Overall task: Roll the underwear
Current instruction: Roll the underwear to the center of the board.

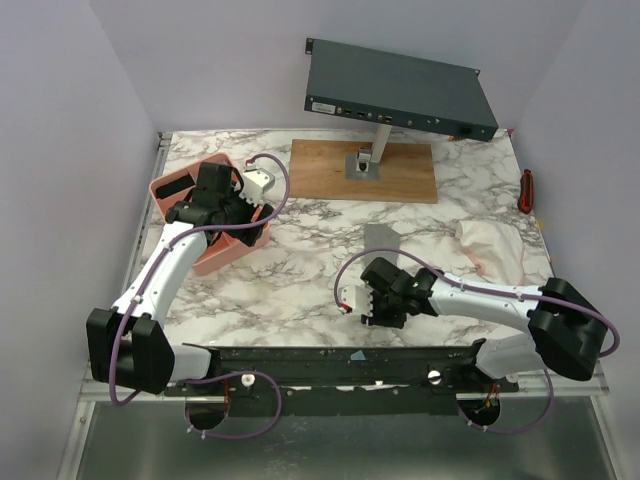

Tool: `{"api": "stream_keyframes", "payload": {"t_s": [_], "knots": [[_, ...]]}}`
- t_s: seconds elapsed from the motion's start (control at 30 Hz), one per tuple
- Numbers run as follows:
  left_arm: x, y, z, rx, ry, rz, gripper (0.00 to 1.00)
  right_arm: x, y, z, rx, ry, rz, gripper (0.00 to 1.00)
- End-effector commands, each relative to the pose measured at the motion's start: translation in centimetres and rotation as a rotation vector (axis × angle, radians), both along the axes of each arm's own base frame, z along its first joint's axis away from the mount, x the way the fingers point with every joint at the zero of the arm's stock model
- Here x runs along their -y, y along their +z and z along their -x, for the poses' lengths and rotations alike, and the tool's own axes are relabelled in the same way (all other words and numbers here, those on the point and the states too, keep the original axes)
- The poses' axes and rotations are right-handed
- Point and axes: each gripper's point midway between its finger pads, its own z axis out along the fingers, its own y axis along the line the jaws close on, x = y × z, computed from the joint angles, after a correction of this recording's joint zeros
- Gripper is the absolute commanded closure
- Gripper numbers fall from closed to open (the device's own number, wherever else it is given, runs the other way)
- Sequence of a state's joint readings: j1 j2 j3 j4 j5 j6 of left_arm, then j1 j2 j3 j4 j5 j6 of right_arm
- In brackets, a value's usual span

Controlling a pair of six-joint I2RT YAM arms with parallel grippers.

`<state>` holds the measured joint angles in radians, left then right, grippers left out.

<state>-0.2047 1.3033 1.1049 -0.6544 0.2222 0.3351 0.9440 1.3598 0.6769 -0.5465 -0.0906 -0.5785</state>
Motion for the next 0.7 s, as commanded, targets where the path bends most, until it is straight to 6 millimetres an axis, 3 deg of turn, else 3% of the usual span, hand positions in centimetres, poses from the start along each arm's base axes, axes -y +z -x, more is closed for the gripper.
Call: {"api": "stream_keyframes", "payload": {"t_s": [0.0,0.23,0.43,0.67], "knots": [[0.4,1.1,0.1,0.029,-0.031,0.023,0.22,1.0,-1.3,0.6,-0.017,0.001,0.05,0.73],[1.2,1.6,0.5,0.046,-0.071,0.061,0.17,0.9,-0.8,1.1,-0.044,-0.019,0.039,0.99],[2.4,1.5,1.7,0.08,-0.126,0.127,0.11,0.5,-0.1,1.5,-0.08,-0.03,0.012,0.99],[3.9,2.2,3.3,0.19,-0.226,0.156,0.08,-0.9,2.3,1.6,-0.255,-0.068,-0.075,0.99]]}}
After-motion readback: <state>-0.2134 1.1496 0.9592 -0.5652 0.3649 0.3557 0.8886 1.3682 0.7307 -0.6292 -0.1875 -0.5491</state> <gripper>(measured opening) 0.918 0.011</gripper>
